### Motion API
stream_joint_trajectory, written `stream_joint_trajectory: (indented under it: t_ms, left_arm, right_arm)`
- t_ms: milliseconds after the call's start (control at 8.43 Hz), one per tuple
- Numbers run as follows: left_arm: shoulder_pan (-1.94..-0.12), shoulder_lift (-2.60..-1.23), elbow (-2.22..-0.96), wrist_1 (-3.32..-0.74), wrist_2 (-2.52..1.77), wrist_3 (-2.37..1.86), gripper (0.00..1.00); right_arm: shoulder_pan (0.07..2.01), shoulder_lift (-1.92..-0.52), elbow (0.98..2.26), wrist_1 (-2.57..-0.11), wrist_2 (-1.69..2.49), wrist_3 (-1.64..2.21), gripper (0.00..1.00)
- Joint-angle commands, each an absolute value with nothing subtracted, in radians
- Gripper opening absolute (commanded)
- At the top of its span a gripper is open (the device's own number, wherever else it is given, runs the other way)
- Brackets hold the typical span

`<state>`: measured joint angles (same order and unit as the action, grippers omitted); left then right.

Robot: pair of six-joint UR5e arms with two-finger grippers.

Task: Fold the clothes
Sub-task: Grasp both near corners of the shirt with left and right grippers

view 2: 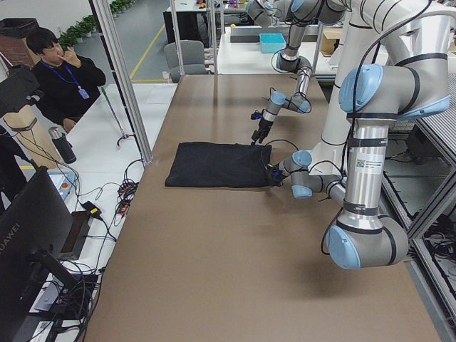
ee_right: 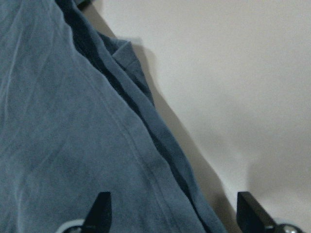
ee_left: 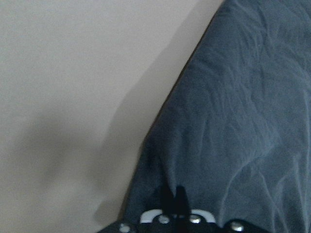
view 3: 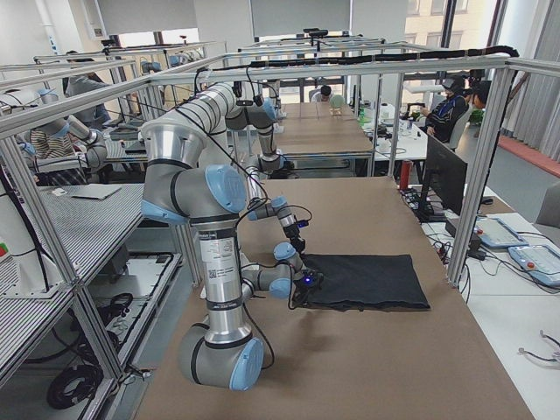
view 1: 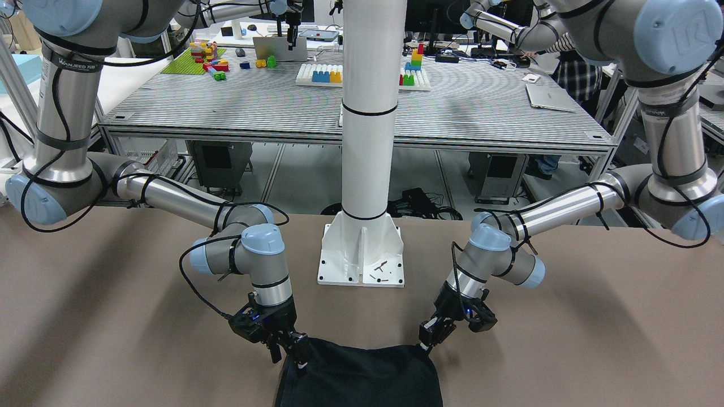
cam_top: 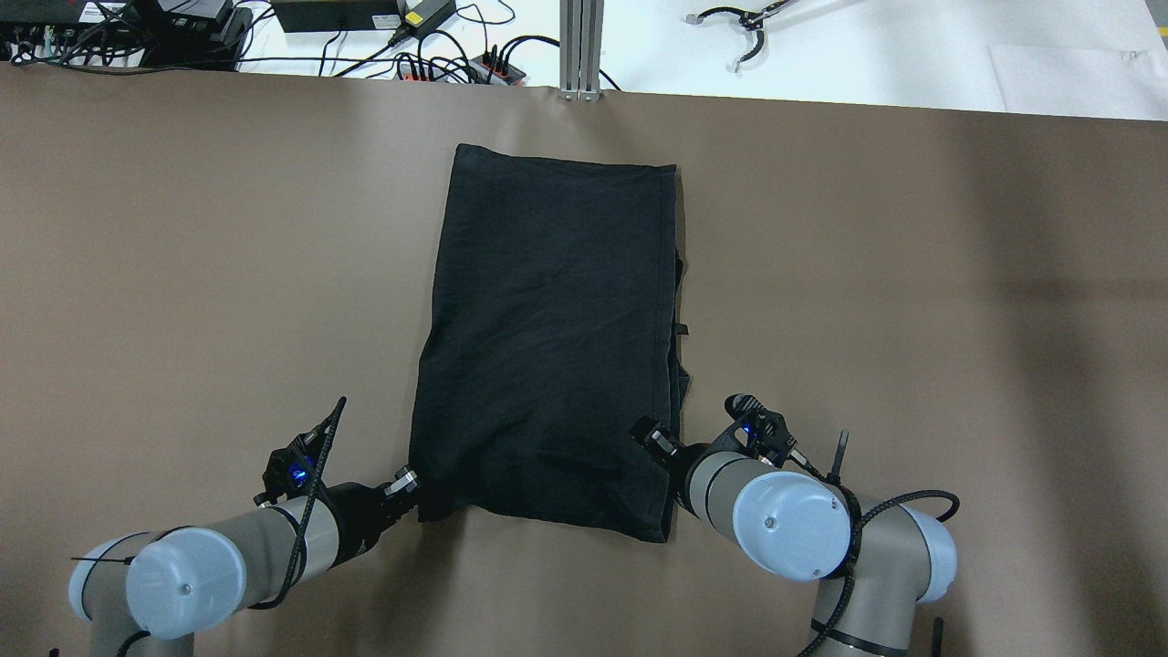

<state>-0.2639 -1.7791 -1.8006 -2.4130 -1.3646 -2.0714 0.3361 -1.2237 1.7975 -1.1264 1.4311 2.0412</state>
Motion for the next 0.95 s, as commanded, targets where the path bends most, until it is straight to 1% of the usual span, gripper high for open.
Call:
stream_joint_trajectory:
  t_ms: [0, 237, 356, 474, 593, 712, 830]
  left_arm:
    - [-0.264, -1.778, -1.798, -2.413, -1.365, -2.071, 0.00]
    - [-0.264, -1.779, -1.790, -2.413, -1.364, -2.071, 0.00]
    - [-0.264, -1.779, -1.790, -2.413, -1.364, -2.071, 0.00]
    - [-0.264, -1.779, -1.789, -2.414, -1.365, -2.069, 0.00]
    - [-0.264, -1.779, -1.787, -2.413, -1.365, -2.069, 0.00]
    - [-0.264, -1.779, -1.787, -2.414, -1.365, -2.069, 0.00]
    - [-0.264, -1.779, -1.787, -2.413, -1.365, -2.069, 0.00]
  right_arm:
    - [0.316, -1.212, 1.773, -1.121, 1.402, 2.045, 0.90]
    - [0.316, -1.161, 1.723, -1.118, 1.384, 2.048, 0.86]
    - [0.314, -1.161, 1.711, -1.115, 1.372, 2.048, 0.84]
    - [0.314, -1.161, 1.710, -1.115, 1.371, 2.048, 0.83]
    - [0.314, -1.155, 1.710, -1.115, 1.370, 2.049, 0.80]
    - [0.314, -1.143, 1.710, -1.115, 1.368, 2.052, 0.68]
    - [0.314, -1.144, 1.710, -1.115, 1.368, 2.075, 0.51]
